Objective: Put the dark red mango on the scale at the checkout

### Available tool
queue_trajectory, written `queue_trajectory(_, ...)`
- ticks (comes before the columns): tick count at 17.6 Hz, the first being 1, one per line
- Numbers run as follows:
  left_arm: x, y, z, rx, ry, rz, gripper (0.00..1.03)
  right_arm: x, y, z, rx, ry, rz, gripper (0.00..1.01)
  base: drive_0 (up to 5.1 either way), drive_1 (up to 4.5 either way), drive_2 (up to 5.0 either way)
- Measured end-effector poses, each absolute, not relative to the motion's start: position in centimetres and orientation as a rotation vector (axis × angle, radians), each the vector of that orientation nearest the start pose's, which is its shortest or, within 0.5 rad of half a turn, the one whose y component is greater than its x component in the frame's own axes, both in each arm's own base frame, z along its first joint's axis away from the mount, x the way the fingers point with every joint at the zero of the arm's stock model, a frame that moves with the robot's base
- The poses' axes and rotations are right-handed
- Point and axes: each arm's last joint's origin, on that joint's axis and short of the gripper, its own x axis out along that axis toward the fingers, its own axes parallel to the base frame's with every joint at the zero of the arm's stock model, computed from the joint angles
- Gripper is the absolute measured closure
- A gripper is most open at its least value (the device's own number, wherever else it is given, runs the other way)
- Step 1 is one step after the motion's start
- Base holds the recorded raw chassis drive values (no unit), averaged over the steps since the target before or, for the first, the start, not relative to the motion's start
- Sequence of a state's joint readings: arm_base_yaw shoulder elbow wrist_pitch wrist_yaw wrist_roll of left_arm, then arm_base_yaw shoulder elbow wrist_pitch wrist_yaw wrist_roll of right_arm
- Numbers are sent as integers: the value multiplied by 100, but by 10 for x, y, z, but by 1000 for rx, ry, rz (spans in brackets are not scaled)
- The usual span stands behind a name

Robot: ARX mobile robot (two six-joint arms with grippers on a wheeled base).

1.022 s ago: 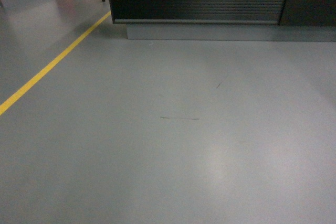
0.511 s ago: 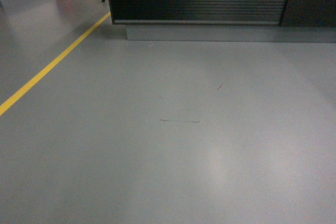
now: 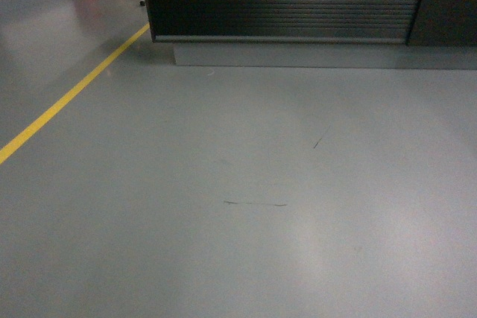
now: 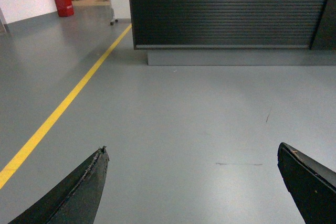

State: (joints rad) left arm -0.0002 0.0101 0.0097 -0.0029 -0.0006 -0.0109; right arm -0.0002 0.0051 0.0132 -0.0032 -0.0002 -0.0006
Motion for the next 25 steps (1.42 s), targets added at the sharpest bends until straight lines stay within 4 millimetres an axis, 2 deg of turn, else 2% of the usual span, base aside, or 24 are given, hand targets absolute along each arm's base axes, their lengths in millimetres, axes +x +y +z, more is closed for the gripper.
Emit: queue_trajectory(25, 98, 0, 166, -11, 5, 0, 5, 97, 0, 167, -1, -4, 0, 3, -4, 425, -432)
